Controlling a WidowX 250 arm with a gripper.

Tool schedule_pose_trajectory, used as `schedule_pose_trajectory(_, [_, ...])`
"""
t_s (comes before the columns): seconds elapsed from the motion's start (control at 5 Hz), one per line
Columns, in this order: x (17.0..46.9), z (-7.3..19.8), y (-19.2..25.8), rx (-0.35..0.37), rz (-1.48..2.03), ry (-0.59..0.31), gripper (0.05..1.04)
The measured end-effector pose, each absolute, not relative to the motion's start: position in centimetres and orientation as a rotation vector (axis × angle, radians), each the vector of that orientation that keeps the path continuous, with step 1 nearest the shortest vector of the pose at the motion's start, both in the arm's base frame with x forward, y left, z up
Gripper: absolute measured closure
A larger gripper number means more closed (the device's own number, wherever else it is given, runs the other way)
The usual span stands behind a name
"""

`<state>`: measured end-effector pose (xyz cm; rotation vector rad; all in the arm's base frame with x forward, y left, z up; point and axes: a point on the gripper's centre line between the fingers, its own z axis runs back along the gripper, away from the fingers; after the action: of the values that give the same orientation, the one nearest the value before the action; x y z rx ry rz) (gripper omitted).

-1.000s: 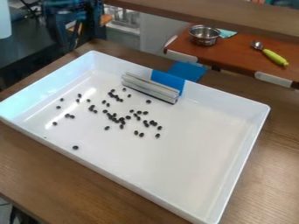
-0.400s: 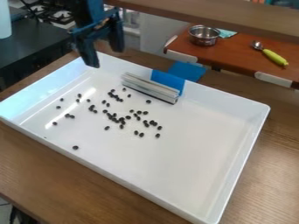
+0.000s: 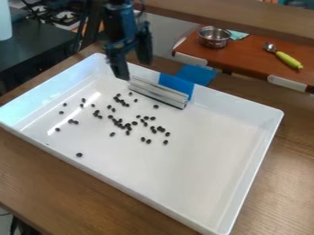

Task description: Sweep into pile

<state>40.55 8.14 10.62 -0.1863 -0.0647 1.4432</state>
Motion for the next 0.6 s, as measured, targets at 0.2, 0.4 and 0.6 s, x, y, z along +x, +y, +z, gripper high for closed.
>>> schedule_pose_trajectory(0.2, [41.6, 9.0, 7.1, -0.136, 1.441, -0.085, 0.083])
schedule_pose_trajectory(0.4, [42.5, 7.5, 6.3, -0.094, 1.44, -0.101, 0.083])
schedule_pose_trajectory(0.6, [43.0, 6.8, 5.9, -0.073, 1.44, -0.116, 0.083])
